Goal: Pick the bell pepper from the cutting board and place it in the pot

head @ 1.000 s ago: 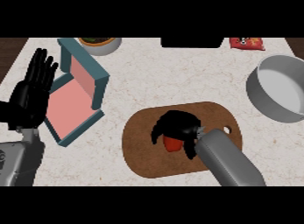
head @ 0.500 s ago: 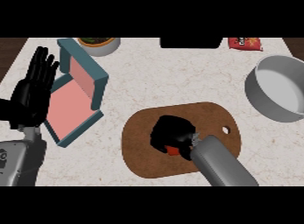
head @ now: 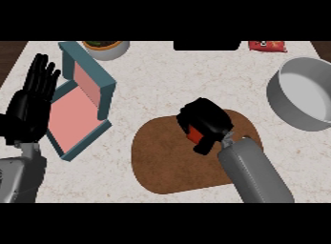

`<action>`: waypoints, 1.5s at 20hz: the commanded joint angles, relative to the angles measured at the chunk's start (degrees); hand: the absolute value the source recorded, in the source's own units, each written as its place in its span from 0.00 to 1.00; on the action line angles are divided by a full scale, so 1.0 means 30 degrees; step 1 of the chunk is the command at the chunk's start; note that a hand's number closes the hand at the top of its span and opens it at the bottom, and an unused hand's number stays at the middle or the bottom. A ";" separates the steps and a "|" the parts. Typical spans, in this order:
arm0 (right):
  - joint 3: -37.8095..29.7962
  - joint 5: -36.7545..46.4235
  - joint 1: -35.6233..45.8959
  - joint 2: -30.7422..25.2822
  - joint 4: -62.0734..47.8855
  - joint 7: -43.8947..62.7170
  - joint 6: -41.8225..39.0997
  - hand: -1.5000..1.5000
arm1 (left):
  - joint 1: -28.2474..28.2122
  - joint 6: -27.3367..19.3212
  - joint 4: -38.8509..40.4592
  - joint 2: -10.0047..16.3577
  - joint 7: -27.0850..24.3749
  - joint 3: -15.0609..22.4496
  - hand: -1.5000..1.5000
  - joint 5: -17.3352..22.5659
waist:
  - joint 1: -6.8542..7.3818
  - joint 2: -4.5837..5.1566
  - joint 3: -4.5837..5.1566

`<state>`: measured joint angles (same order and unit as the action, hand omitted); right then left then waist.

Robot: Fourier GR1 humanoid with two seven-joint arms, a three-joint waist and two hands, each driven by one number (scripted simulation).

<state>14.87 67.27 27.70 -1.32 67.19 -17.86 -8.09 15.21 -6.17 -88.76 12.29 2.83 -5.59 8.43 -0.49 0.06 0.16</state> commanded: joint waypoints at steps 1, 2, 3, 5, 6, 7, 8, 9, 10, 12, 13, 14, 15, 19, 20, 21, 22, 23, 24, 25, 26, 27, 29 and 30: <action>-0.3945 0.0342 0.0919 0.0419 -0.0605 0.6263 0.1667 1.00 | 0.0087 -0.0147 -0.0064 0.0186 0.0005 -0.0231 0.50 -0.0067 | -0.0377 0.0152 -0.0019; -0.4717 0.0479 0.0961 0.0423 -0.0669 0.7438 0.2099 1.00 | -0.0020 -0.0089 -0.0102 0.0146 0.0011 -0.0170 0.50 -0.0036 | -0.0569 0.0176 -0.0002; -0.5366 0.0763 0.1304 0.0427 -0.0608 0.8889 0.2805 1.00 | 0.0071 -0.0175 -0.0097 0.0220 -0.0009 -0.0344 0.50 -0.0012 | -0.0454 0.0170 0.0005; -0.6580 0.1710 0.2207 0.0432 -0.0526 1.1817 0.3971 1.00 | -0.0035 0.0008 -0.0154 0.0114 -0.0018 -0.0227 0.50 0.0130 | -0.0213 0.0112 0.0061; -0.6797 0.2625 0.2718 0.0234 -0.0468 1.3227 0.4539 1.00 | -0.0036 -0.0079 0.0004 0.0101 0.0003 -0.0131 0.50 -0.0056 | -0.0180 0.0152 0.0100; -0.7194 0.3127 0.2963 0.0433 -0.0575 1.4750 0.5073 1.00 | 0.0018 -0.0034 -0.0152 0.0133 0.0008 -0.0186 0.50 0.0039 | 0.0126 0.0143 0.0090; -0.7658 0.3850 0.3632 0.0204 -0.0454 1.6207 0.5488 1.00 | 0.0121 0.0043 -0.0005 0.0126 0.0185 0.0010 0.50 -0.0042 | 0.0042 0.0158 0.0090; -0.7882 0.4676 0.4077 0.0233 -0.0542 1.7633 0.6064 1.00 | 0.0026 0.0207 0.0038 0.0102 -0.0046 0.0110 0.50 -0.0054 | 0.0306 0.0239 0.0108; -0.8248 0.5442 0.4594 0.0080 -0.0460 1.9006 0.6675 1.00 | 0.0125 0.0215 -0.0151 -0.0038 0.0023 0.0131 0.50 0.0124 | 0.0490 0.0174 0.0093; -0.8426 0.7515 0.5706 -0.0192 -0.0733 2.1823 0.7079 1.00 | 0.0432 0.0202 0.0149 -0.0032 0.0081 0.0283 0.50 -0.0055 | 0.0614 0.0290 0.0104; -0.8636 0.8439 0.6034 -0.0267 -0.0557 2.3257 0.7598 1.00 | 0.0370 0.0113 -0.0240 -0.0122 0.0282 0.0300 0.50 0.0045 | 0.0778 0.0107 0.0064; -0.8645 0.9505 0.6785 -0.0422 -0.0817 2.4532 0.7550 1.00 | 0.0641 0.0031 0.0005 -0.0078 0.0154 0.0363 0.50 -0.0199 | 0.0806 0.0221 0.0066; -0.8701 1.0664 0.7197 -0.0818 -0.1287 2.5682 0.7487 1.00 | 0.0566 -0.0042 -0.0118 -0.0369 0.0317 0.0666 0.50 -0.0240 | 0.0949 0.0251 0.0050; -0.8429 1.4130 0.8527 -0.0272 -0.2467 3.0033 0.7672 1.00 | 0.0811 -0.0075 -0.0117 -0.0269 0.0415 0.0508 0.50 -0.0211 | 0.0916 0.0170 -0.0017; -0.8491 1.4683 0.8413 0.0192 -0.2438 3.1064 0.7360 1.00 | 0.0497 0.0248 0.0144 -0.0119 0.0381 0.0522 0.50 -0.0159 | 0.0778 0.0132 -0.0018; -0.8942 1.4576 0.8824 -0.0501 -0.2709 3.0488 0.6909 1.00 | 0.0337 0.0198 0.0580 -0.0283 -0.0266 0.0186 0.50 -0.0008 | 0.0605 0.0129 -0.0023; -0.9623 1.4584 0.9481 -0.0678 -0.3291 3.0784 0.6308 1.00 | 0.0404 0.0511 0.0168 0.0066 0.0312 0.0038 0.50 0.0323 | 0.0757 0.0129 -0.0032; -0.9245 1.4906 0.8403 -0.0283 -0.2485 3.0648 0.6310 1.00 | -0.0229 0.0234 -0.0342 0.0033 0.0083 0.0008 0.50 0.0057 | 0.0505 -0.0006 -0.0041; -0.9821 1.4357 0.7870 -0.0672 -0.2070 3.0002 0.6588 1.00 | -0.0209 -0.0151 -0.0080 -0.0470 -0.0337 0.0332 0.50 -0.0332 | 0.0293 -0.0009 -0.0048; -1.0286 1.4546 0.8168 -0.0540 -0.3235 3.0451 0.6717 1.00 | 0.0412 0.0044 -0.0238 -0.0072 0.0481 0.0069 0.50 0.0020 | 0.0462 0.0062 -0.0054; -1.0024 1.4576 0.7614 0.0186 -0.1412 3.0494 0.5322 1.00 | -0.0186 0.0421 0.0248 0.0011 -0.0215 -0.0161 0.50 0.0167 | 0.0155 -0.0068 -0.0040; -1.0220 1.4368 0.6841 -0.0320 -0.0856 2.9616 0.5823 1.00 | 0.1250 -0.0332 0.0441 0.0015 0.0608 0.0064 0.50 -0.0459 | -0.0079 -0.0069 -0.0055; -1.1058 1.3660 0.5767 -0.1047 -0.0029 2.8532 0.5640 1.00 | 0.0024 -0.0308 -0.0038 -0.0124 -0.0014 -0.0124 0.50 -0.0371 | -0.0052 -0.0110 -0.0056; -1.0827 1.3904 0.4765 -0.0489 0.0668 2.8751 0.5624 1.00 | -0.0181 -0.0114 -0.0353 -0.0136 0.0392 -0.0087 0.50 -0.0103 | -0.0041 -0.0129 -0.0055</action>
<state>-16.50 109.17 47.10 -3.20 64.56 63.44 10.71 15.40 -6.24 -88.75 11.81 2.99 -5.48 7.95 0.03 -0.06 0.04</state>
